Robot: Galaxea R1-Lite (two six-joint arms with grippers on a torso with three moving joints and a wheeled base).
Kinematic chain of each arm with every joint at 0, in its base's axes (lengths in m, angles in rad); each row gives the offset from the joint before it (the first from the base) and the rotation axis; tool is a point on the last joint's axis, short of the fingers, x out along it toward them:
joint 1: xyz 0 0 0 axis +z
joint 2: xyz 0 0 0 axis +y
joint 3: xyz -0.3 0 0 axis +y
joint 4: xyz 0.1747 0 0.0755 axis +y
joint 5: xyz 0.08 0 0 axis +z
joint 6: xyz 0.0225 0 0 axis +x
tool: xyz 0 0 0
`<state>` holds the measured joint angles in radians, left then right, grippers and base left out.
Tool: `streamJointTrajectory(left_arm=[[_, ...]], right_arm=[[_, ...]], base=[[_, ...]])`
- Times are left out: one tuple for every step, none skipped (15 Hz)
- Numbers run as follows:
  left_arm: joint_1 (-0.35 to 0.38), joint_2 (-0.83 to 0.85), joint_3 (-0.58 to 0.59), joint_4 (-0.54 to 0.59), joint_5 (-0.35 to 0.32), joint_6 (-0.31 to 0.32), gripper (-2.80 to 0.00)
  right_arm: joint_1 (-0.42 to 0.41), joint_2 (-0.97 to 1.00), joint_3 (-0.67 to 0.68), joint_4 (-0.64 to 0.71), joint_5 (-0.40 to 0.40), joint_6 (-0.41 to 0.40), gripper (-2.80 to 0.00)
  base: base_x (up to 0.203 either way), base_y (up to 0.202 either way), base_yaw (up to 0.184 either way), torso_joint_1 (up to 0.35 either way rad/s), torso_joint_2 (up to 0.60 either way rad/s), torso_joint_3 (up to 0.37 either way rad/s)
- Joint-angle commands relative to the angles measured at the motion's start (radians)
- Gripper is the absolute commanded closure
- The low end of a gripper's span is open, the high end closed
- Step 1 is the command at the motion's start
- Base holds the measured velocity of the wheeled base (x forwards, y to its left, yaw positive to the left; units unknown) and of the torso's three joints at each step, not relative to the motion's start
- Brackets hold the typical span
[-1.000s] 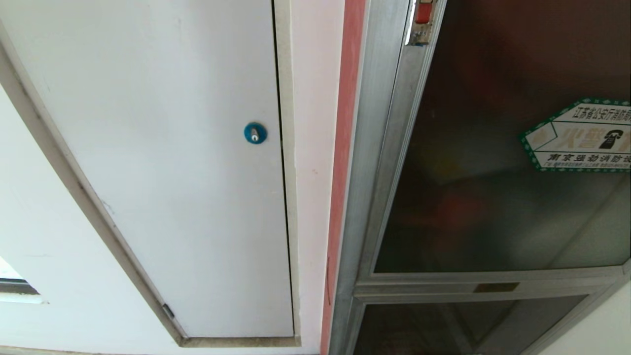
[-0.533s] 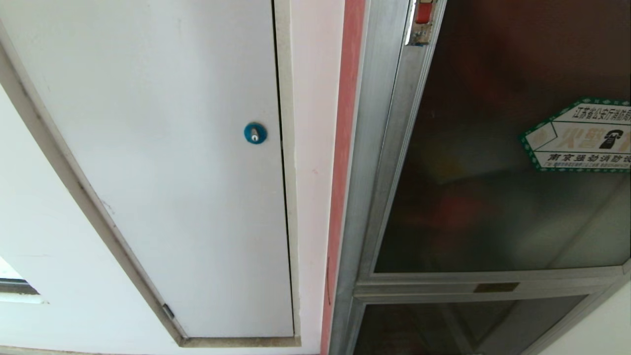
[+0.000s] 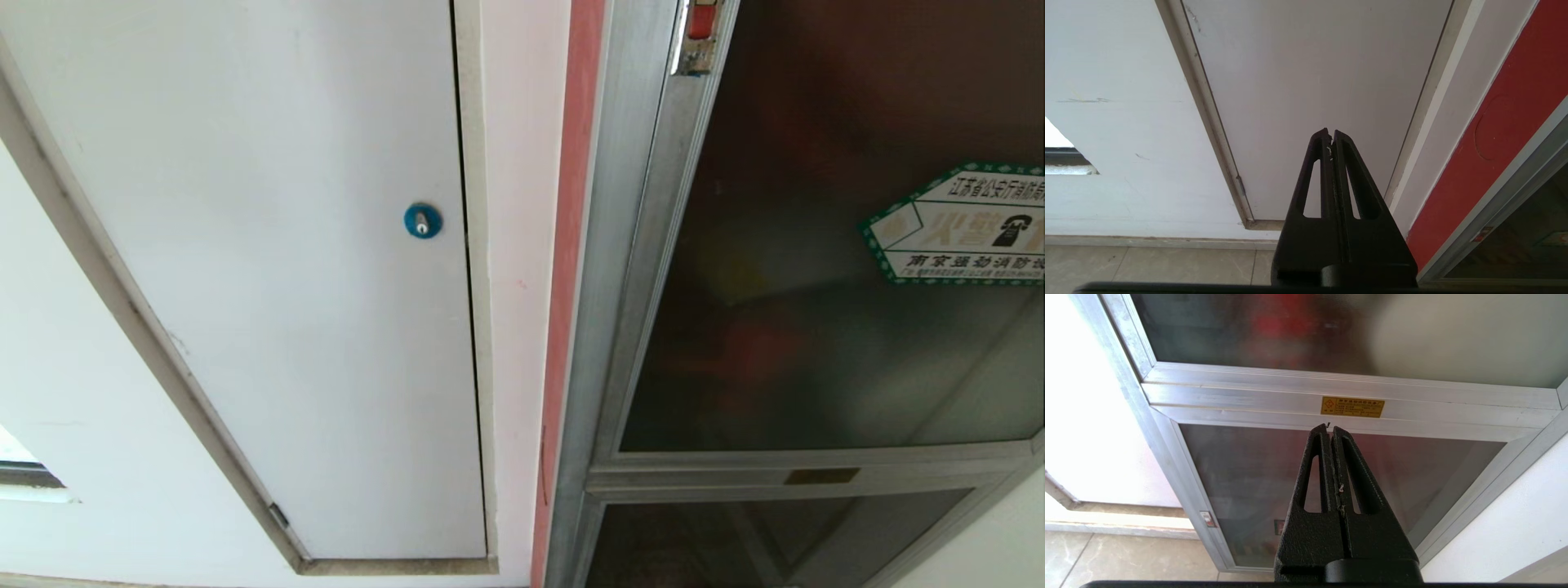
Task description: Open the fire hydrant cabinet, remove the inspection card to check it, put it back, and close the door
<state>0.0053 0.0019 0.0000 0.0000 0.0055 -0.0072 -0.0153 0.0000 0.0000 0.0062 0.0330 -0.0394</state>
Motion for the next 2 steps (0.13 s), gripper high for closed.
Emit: streamJointTrajectory(left_arm=[[0.001,0.001,0.002,0.000,0.001,0.000,0.00],[0.001,0.000,0.001,0.000,0.001,0.000,0.00]], right_arm=[[0.000,0.001,0.000,0.000,-0.001,-0.001,0.00],[0.000,0.001,0.000,0.000,-0.001,-0.002,0.00]], base=[[0.000,0.000,0.000,0.000,0.00,0.000],[0.000,0.000,0.000,0.000,0.00,0.000]])
